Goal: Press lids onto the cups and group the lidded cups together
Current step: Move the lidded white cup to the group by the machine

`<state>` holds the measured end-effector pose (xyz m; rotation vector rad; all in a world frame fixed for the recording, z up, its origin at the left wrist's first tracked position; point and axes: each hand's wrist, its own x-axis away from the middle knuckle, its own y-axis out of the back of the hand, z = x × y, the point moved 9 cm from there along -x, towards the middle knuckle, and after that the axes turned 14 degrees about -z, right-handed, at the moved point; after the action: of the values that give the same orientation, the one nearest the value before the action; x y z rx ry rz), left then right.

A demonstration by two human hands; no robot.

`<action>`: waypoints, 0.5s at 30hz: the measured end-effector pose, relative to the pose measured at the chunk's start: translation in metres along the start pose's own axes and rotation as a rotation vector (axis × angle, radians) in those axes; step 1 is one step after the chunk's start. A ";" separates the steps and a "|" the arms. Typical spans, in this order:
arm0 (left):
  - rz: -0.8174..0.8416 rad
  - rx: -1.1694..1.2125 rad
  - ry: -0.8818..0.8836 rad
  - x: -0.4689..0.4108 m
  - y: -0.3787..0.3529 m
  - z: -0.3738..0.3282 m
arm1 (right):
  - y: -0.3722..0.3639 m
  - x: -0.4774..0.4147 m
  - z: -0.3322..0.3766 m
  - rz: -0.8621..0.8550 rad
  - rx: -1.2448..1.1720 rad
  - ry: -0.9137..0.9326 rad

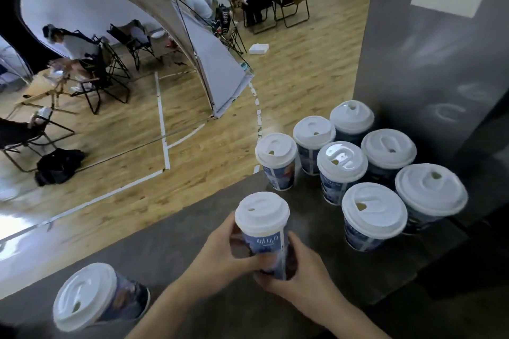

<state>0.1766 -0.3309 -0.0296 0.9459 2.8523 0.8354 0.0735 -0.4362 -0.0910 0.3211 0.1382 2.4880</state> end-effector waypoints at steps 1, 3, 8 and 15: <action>-0.013 0.003 -0.053 -0.004 -0.007 0.000 | 0.010 -0.007 -0.003 -0.075 0.044 0.053; -0.049 0.031 -0.127 -0.014 -0.016 0.001 | 0.022 -0.021 -0.004 -0.201 0.108 0.168; -0.147 0.049 -0.216 -0.034 -0.038 -0.005 | 0.036 -0.048 -0.010 -0.344 0.154 0.214; -0.317 0.109 -0.268 -0.054 -0.047 -0.018 | 0.037 -0.062 -0.008 -0.464 0.137 0.268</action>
<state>0.1919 -0.4014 -0.0448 0.5392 2.7289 0.4866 0.0983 -0.5030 -0.1044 0.0032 0.4422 2.0516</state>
